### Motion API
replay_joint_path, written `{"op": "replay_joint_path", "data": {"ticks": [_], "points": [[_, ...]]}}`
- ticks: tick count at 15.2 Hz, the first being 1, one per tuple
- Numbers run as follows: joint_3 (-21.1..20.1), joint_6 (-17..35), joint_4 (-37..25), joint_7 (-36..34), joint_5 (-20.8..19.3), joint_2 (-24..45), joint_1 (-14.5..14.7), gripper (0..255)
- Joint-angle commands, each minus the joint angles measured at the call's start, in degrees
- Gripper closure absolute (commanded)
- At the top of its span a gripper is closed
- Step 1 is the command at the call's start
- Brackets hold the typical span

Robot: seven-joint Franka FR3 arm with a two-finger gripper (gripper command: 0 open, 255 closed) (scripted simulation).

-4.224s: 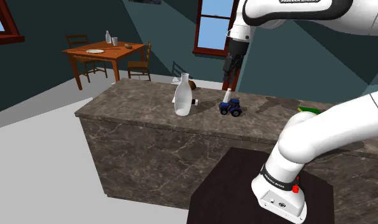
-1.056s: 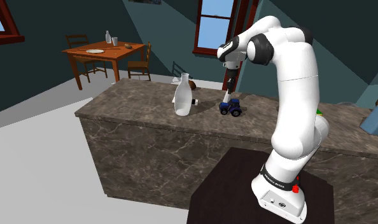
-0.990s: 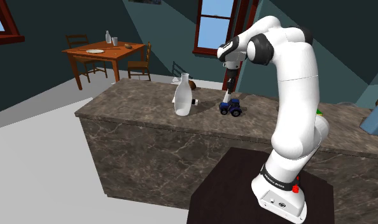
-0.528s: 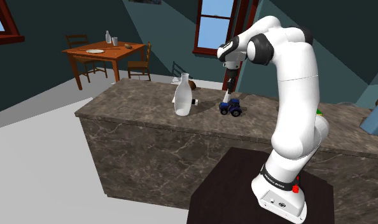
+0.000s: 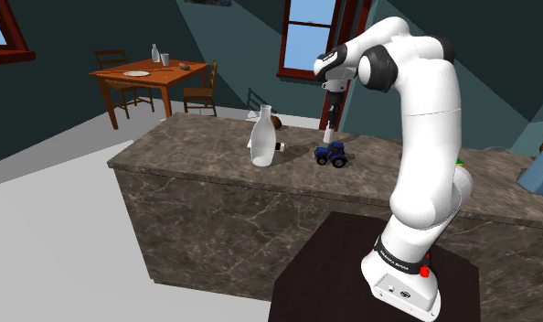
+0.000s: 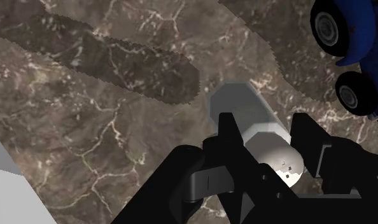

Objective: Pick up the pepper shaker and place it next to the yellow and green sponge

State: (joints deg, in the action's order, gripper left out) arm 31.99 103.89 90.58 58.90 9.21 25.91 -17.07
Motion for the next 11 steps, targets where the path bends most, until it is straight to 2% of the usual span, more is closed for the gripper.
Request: {"op": "replay_joint_path", "data": {"ticks": [1,11], "points": [[0.1,-1.7,-1.5,-0.1,-0.2,-0.2,-0.1,255],[0.6,-8.7,-7.5,-0.3,-0.9,-1.5,-0.4,255]]}}
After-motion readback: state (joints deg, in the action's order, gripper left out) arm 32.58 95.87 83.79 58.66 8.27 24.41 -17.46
